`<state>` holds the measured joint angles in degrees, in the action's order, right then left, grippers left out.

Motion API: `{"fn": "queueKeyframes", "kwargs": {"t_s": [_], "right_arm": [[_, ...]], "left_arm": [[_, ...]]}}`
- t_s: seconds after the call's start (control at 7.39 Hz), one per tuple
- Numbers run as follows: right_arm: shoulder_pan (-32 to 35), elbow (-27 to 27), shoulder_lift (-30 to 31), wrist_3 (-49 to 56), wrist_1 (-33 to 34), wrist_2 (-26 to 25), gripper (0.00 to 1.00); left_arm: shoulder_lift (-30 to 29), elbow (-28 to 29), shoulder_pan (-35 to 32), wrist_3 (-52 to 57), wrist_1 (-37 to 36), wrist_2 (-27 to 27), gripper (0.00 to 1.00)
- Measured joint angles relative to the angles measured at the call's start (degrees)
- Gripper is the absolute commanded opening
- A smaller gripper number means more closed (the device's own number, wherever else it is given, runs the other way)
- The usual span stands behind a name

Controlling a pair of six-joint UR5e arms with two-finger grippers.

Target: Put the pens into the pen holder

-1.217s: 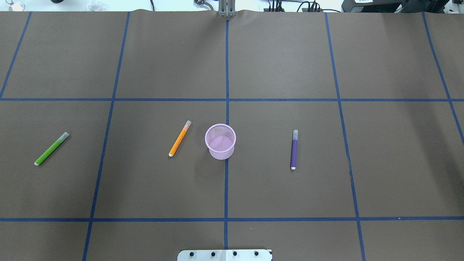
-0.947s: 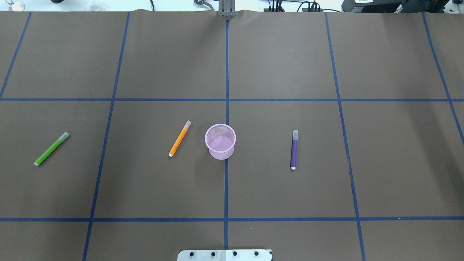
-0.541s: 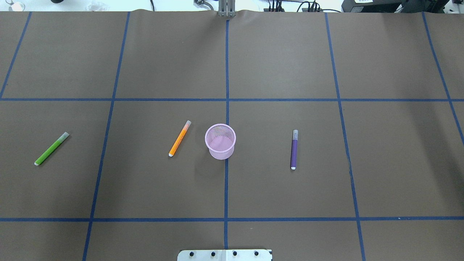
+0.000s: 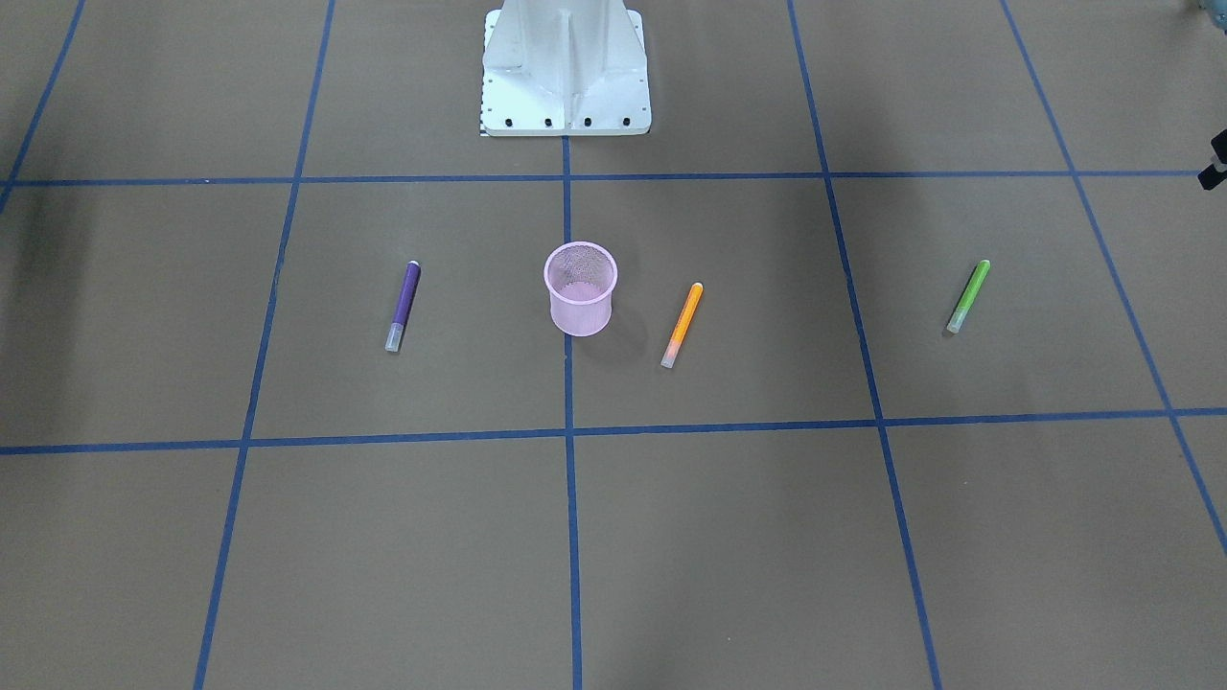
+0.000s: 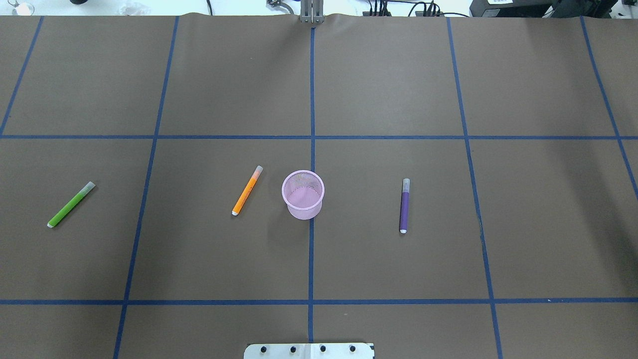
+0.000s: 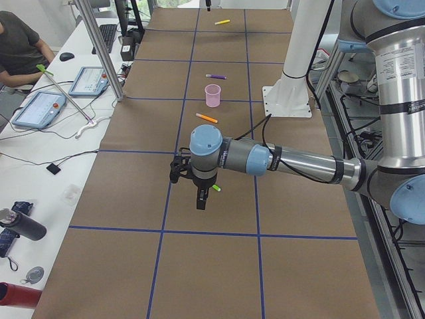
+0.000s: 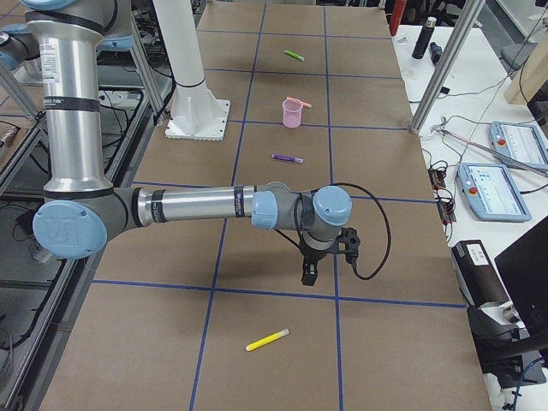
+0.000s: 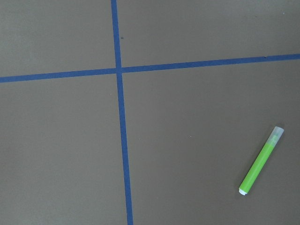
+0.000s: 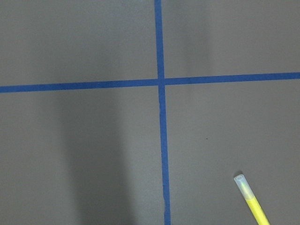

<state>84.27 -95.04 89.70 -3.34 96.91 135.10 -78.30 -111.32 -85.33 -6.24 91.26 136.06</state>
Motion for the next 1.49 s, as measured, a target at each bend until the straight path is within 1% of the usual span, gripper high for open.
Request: {"fn": "queueKeyframes", "kwargs": {"t_s": [0.27, 0.54, 0.68, 0.81, 0.95, 1.22, 1.49], "right_arm": [[-1.1, -0.7, 1.6, 0.5, -2.0, 1.0, 1.0], [-1.3, 0.0, 4.3, 3.3, -5.6, 0.4, 1.0], [-1.3, 1.3, 5.4, 8.1, -6.2, -1.1, 1.0], [-1.4, 3.5, 5.5, 12.8, -6.5, -3.7, 0.99], [-1.4, 6.3, 5.1, 15.0, -6.7, -5.2, 0.98], [-1.5, 11.4, 3.4, 15.5, -6.8, -5.8, 0.98], [-1.8, 13.9, 2.2, 13.9, -6.8, -5.0, 0.99]], "left_arm": [[0.5, 0.0, 0.2, 0.0, 1.3, 0.3, 1.0], [0.6, 0.1, 0.3, -0.1, 1.8, 1.4, 1.0], [0.6, 0.0, 0.3, -0.1, 1.9, 1.6, 1.0], [0.6, -0.2, 0.3, -0.2, 1.9, 1.8, 1.0], [0.6, -0.2, 0.4, -0.2, 1.9, 1.9, 1.0], [0.6, -0.3, 0.4, -0.2, 1.9, 2.3, 1.0], [0.6, -0.4, 0.4, -0.2, 2.0, 2.7, 1.0]]}}
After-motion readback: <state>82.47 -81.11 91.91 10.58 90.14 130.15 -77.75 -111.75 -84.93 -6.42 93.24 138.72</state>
